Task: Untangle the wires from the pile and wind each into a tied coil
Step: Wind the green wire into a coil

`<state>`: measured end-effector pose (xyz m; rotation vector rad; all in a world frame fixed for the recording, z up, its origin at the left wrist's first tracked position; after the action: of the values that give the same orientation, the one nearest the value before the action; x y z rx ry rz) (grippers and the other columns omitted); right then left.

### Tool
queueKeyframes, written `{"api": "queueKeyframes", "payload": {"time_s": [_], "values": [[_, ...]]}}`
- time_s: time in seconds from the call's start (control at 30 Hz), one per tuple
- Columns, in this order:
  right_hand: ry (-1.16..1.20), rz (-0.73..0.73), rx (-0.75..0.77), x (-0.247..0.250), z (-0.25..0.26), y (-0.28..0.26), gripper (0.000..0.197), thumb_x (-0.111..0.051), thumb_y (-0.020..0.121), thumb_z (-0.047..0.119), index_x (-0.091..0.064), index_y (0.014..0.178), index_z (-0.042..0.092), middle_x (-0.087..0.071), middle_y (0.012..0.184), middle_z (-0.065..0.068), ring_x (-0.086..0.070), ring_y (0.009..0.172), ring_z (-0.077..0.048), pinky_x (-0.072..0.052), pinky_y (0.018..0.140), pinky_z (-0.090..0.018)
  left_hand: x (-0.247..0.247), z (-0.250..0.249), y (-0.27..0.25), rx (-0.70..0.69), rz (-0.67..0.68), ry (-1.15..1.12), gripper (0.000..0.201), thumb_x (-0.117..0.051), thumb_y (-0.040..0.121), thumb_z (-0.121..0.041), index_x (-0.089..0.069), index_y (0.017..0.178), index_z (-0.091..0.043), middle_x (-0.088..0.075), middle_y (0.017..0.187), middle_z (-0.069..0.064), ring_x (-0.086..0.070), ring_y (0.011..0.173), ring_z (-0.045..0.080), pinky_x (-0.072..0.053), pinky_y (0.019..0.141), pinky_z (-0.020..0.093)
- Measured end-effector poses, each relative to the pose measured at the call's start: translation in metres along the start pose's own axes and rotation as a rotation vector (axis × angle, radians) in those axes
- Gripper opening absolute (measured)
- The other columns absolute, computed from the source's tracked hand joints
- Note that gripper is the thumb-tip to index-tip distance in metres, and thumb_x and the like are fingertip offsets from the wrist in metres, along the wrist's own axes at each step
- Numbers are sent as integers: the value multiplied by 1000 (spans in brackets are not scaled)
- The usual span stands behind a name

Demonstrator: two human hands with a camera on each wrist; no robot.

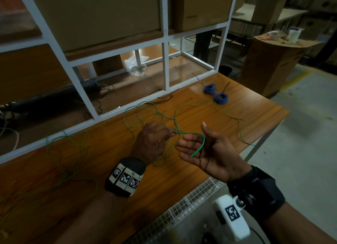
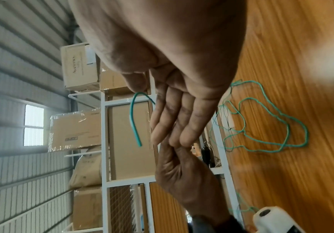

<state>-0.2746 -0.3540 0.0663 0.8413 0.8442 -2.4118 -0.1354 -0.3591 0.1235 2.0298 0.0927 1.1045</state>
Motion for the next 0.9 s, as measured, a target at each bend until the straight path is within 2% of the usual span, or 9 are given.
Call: {"api": "queueKeyframes", "payload": {"time_s": [0.2, 0.3, 0.43, 0.5, 0.53, 0.6, 0.67, 0.77, 0.9], "values": [[157, 58, 44, -16, -1, -2, 37, -52, 98, 26, -77, 90, 0, -76, 102, -23, -74, 105, -33, -55, 98, -47, -3, -2, 4, -5, 14, 31, 26, -50, 95, -14, -73, 106, -14, -69, 87, 2, -59, 79, 26, -50, 70, 41], [214, 139, 97, -27, -2, -6, 43, -47, 101, 29, -76, 86, 2, -78, 96, -20, -72, 111, -32, -50, 106, -48, -4, -3, 7, 8, 20, -45, 25, -52, 93, -10, -71, 108, -16, -70, 90, 2, -60, 82, 26, -49, 73, 38], [332, 187, 166, -41, 6, -8, 54, -41, 104, 37, -60, 62, 10, -77, 87, -19, -70, 116, -31, -47, 110, -48, -19, 1, 7, 72, 57, -143, 32, -67, 80, 3, -66, 102, -20, -69, 90, 3, -62, 85, 22, -50, 75, 35], [394, 175, 218, -45, 12, -7, 58, -40, 105, 39, -53, 56, 13, -77, 82, -17, -69, 118, -30, -47, 110, -48, -29, 2, 2, 145, 79, -153, 16, -57, 82, -8, -67, 94, -12, -68, 87, 8, -63, 82, 26, -54, 70, 39], [410, 167, 238, -47, 13, -7, 58, -39, 106, 39, -54, 56, 13, -76, 79, -16, -70, 115, -30, -50, 107, -47, -31, 3, 1, 195, 84, -176, 19, -53, 84, -16, -68, 92, -7, -68, 87, 10, -64, 81, 25, -54, 66, 40], [408, 169, 259, -51, 15, -6, 56, -40, 106, 39, -60, 63, 10, -76, 80, -15, -73, 107, -30, -58, 98, -44, -32, 3, -1, 255, 72, -226, 27, -49, 88, -26, -68, 92, -7, -69, 86, 10, -63, 79, 20, -52, 64, 38], [364, 162, 276, -50, 15, -6, 47, -43, 105, 34, -67, 75, 7, -77, 89, -16, -73, 108, -31, -60, 94, -43, -27, 1, 1, 234, 56, -226, 19, -50, 91, -23, -65, 96, -13, -69, 86, 9, -62, 79, 20, -51, 66, 36], [312, 108, 336, -34, 24, -4, 37, -41, 106, 17, -72, 94, 3, -76, 108, -19, -70, 116, -33, -57, 99, -44, -35, 17, -6, 274, 127, -197, 13, -58, 89, -11, -69, 94, -18, -68, 84, -1, -61, 79, 15, -52, 69, 37], [242, 0, 528, -11, 57, 5, 30, -34, 109, 14, -60, 121, 8, -69, 131, -13, -61, 130, -24, -47, 111, -41, -46, 34, -27, 463, 165, -368, 19, -59, 94, -35, -73, 92, -22, -66, 80, -10, -63, 76, 9, -52, 67, 30]]}}
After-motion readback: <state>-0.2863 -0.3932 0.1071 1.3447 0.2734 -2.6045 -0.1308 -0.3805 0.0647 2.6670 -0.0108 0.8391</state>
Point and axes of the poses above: each hand's wrist, its own y-axis towards the middle knuckle, its own x-axis out of the back of the hand, z = x × y, the point moved 10 cm from there along y, towards the middle knuckle
